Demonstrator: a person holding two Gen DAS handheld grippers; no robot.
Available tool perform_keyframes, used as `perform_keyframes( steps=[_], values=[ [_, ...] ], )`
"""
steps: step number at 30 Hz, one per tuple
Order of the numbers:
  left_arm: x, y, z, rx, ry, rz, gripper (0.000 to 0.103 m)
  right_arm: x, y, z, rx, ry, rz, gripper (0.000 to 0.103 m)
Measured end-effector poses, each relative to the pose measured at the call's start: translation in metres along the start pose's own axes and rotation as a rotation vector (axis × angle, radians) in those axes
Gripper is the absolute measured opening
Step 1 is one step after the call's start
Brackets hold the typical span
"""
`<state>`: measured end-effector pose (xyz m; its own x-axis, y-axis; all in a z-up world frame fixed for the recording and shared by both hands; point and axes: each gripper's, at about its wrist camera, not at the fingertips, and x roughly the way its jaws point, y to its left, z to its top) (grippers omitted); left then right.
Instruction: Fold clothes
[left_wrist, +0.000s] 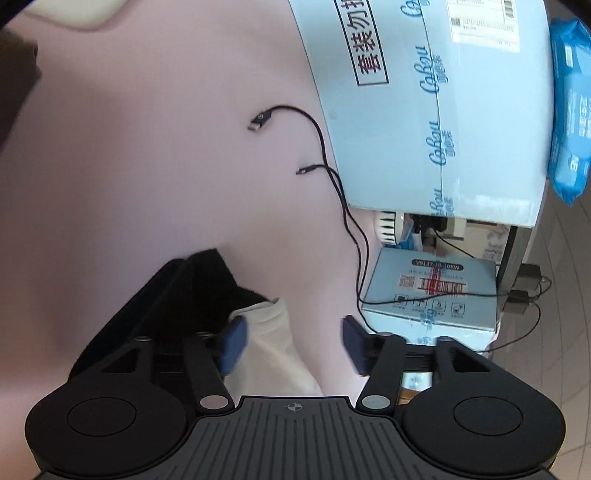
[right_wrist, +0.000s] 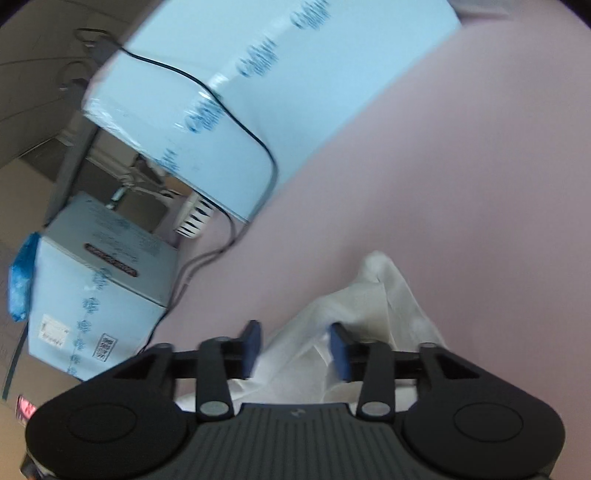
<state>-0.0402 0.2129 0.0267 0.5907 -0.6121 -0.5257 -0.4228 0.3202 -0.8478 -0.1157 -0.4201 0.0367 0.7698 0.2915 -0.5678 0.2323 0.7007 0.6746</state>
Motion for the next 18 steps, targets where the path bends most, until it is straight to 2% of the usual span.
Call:
perform_keyframes(
  steps=[2,3,6,8,11,12,13,16,18],
  values=[
    [-0.013,-0.003,0.000,0.011,-0.060,0.032,0.086,-0.011,0.002,0.002,-0.039,-0.079,-0.081,0.090],
    [-0.022,-0.003,0.001,-0.002,-0.111,0.064,0.089,-0.013,0.002,0.003,-0.046,-0.101,-0.119,0.091],
    [-0.033,0.012,0.004,-0.101,-0.127,0.041,0.089,-0.020,-0.003,0.006,-0.053,-0.147,-0.185,0.091],
    [-0.040,0.016,-0.002,-0.104,-0.145,0.015,0.089,-0.030,0.001,0.002,-0.072,-0.188,-0.154,0.091],
    [-0.042,0.004,-0.023,0.001,-0.164,-0.020,0.089,-0.035,0.025,-0.008,-0.164,-0.172,-0.053,0.091],
    [-0.037,-0.008,-0.033,0.073,-0.134,-0.031,0.089,-0.032,0.033,-0.011,-0.190,-0.155,-0.029,0.091],
    [-0.036,-0.011,-0.037,0.102,-0.117,-0.030,0.089,-0.026,0.050,-0.021,-0.254,-0.099,0.017,0.091],
    [0.012,-0.046,-0.069,0.296,0.007,0.042,0.089,-0.007,0.076,-0.045,-0.354,0.003,0.046,0.091],
    [0.040,-0.055,-0.085,0.390,0.036,0.106,0.089,0.006,0.089,-0.061,-0.410,0.054,0.039,0.091]
  ],
)
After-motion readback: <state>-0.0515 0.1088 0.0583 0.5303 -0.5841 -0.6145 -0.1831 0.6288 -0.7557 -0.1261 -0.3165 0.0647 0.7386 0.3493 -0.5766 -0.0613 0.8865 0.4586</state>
